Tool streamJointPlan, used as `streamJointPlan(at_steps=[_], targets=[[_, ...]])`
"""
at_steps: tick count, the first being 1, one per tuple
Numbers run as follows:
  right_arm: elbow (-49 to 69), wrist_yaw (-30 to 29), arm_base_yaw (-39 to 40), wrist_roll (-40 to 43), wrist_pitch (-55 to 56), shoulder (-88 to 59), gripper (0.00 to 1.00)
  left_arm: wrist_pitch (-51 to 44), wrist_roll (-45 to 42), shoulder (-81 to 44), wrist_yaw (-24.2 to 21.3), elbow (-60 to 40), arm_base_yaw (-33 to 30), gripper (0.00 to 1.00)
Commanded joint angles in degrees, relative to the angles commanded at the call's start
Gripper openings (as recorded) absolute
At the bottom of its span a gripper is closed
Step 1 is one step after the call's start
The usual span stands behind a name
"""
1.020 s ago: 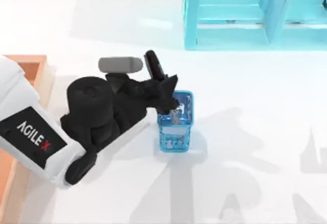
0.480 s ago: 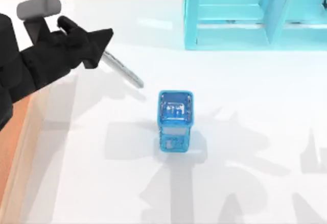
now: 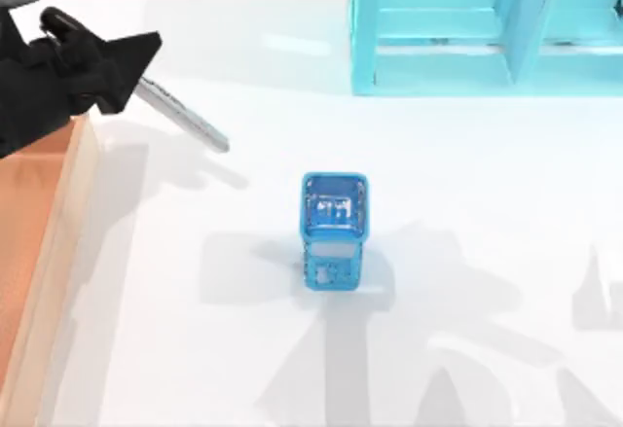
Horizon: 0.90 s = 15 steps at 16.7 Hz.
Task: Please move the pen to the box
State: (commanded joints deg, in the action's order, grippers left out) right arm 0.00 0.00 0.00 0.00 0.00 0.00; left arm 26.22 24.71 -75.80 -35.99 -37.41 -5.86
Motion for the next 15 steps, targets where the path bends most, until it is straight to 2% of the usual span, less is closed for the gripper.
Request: streamJointPlan(at_steps=[4,7,10,15], targets=[[0.0,0.0,0.0,0.0,0.0,0.0,1.0,-1.35,-1.77,-0.5,-0.22,-1.23,0.4,0.0],[0.0,0.0,0.0,0.0,0.0,0.0,1.0,-7.92,-8.89,-1.86,-1.38,-6.65,3.26,0.0],[0.0,0.0,0.0,0.0,0.0,0.0,1.0,-19.51,-21.3,-4.3,-2.98,-14.78,7.94,0.0],[0.0,0.0,0.0,0.0,0.0,0.0,1.0,-45.61,-49.32,-9.71,-6.37,-29.0,17.86,0.0]])
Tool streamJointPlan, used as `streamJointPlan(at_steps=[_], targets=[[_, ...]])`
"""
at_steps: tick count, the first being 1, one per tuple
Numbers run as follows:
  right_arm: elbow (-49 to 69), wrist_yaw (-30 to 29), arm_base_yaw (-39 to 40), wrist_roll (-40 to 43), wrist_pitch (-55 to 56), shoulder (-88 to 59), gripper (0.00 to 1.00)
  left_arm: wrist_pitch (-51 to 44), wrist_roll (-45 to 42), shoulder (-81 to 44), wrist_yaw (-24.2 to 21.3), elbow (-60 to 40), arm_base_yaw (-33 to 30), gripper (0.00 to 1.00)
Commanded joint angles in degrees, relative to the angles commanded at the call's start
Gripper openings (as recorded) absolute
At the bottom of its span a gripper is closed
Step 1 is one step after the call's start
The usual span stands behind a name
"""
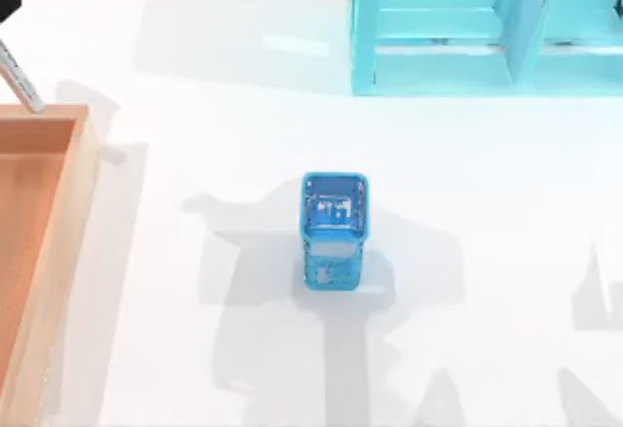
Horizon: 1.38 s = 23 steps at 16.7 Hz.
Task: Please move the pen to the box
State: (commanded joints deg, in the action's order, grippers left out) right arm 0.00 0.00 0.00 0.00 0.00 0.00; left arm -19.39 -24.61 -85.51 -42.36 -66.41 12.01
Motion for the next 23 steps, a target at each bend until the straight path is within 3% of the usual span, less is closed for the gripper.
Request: streamJointPlan(at_steps=[8,13,17,23], targets=[[0.0,0.0,0.0,0.0,0.0,0.0,1.0,-44.27,-48.93,-9.17,-6.99,-17.25,14.86,0.0],[0.0,0.0,0.0,0.0,0.0,0.0,1.0,-64.81,-72.73,-13.69,-11.81,-22.08,20.63,0.0],[0.0,0.0,0.0,0.0,0.0,0.0,1.0,-72.63,-81.82,-15.35,-14.41,-22.81,22.57,0.0],[0.0,0.0,0.0,0.0,0.0,0.0,1.0,-73.12,-82.67,-15.31,-14.6,-22.7,22.43,0.0]])
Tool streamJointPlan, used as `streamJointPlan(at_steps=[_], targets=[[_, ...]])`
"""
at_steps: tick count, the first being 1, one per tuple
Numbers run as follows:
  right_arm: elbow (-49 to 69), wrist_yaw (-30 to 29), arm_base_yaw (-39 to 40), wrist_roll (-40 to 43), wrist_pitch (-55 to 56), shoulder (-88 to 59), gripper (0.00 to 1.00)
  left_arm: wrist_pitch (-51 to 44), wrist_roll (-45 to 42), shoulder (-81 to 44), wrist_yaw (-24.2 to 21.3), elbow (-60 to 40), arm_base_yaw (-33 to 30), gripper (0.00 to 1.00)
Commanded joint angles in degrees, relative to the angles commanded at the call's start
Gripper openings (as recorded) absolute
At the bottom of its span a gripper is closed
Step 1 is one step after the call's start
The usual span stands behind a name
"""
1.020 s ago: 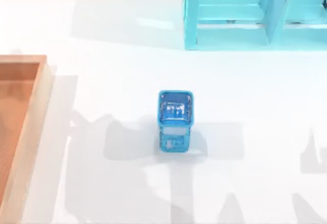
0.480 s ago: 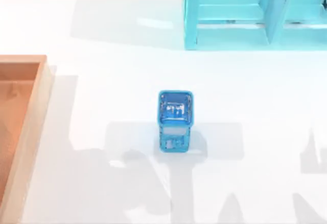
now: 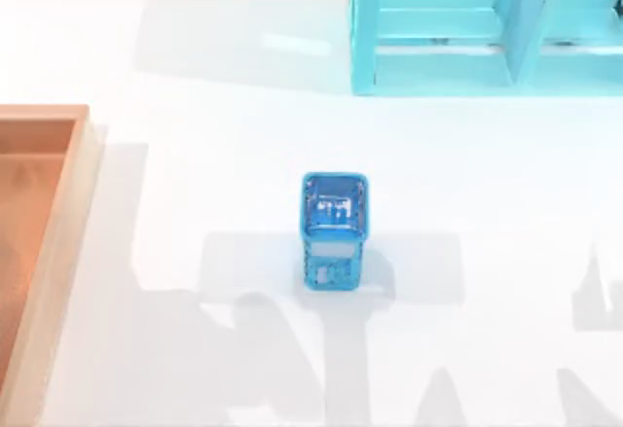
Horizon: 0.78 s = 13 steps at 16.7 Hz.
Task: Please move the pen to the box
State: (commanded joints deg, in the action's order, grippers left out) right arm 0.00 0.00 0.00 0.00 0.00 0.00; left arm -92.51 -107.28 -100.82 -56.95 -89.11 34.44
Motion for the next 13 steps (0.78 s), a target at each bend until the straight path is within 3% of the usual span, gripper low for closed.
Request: streamJointPlan(at_steps=[4,9,13], targets=[[0.0,0.0,0.0,0.0,0.0,0.0,1.0,4.25,2.31,0.45,-0.1,3.56,-1.19,0.0],[0.0,0.0,0.0,0.0,0.0,0.0,1.0,17.88,7.56,1.3,-0.76,12.25,-3.93,0.0],[0.0,0.0,0.0,0.0,0.0,0.0,1.0,20.68,8.99,1.39,-1.03,14.7,-4.72,0.0]])
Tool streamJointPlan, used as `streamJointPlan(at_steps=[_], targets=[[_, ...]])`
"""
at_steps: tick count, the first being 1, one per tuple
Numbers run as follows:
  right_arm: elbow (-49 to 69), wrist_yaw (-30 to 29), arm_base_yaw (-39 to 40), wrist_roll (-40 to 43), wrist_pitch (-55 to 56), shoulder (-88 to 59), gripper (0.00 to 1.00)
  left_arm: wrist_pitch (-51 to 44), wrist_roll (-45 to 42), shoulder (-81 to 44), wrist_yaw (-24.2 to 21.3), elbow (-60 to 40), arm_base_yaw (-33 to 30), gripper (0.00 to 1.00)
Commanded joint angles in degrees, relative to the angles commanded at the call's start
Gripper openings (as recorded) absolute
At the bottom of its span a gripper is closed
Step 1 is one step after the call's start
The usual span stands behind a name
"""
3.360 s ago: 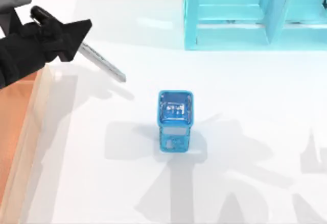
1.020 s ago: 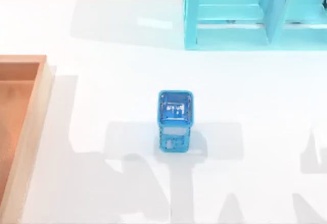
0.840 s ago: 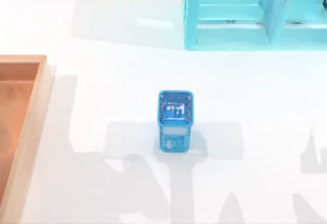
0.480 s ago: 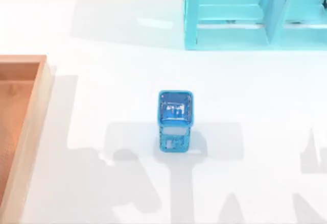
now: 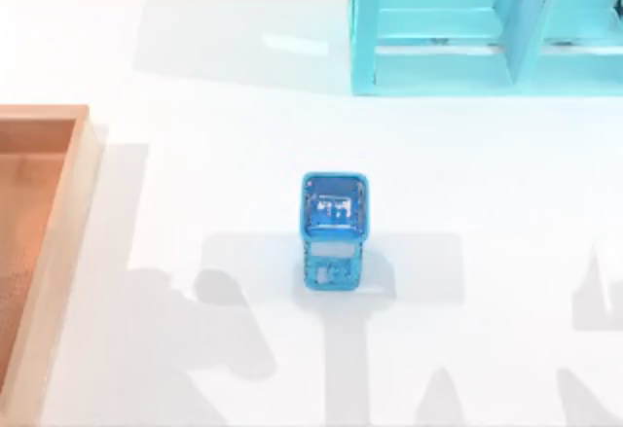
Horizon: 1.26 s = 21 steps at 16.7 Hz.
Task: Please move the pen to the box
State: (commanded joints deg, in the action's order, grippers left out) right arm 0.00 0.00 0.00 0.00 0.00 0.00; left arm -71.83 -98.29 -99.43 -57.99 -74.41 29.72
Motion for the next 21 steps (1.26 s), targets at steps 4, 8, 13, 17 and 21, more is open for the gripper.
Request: streamJointPlan(at_steps=[4,8,13,17,21], targets=[[0.0,0.0,0.0,0.0,0.0,0.0,1.0,0.0,0.0,0.0,0.0,0.0,0.0,0.15],[0.0,0.0,0.0,0.0,0.0,0.0,1.0,0.0,0.0,0.0,0.0,0.0,0.0,0.45],[0.0,0.0,0.0,0.0,0.0,0.0,1.0,0.0,0.0,0.0,0.0,0.0,0.0,0.83],[0.0,0.0,0.0,0.0,0.0,0.0,1.0,0.0,0.0,0.0,0.0,0.0,0.0,1.0],[0.0,0.0,0.0,0.0,0.0,0.0,1.0,0.0,0.0,0.0,0.0,0.0,0.0,1.0]])
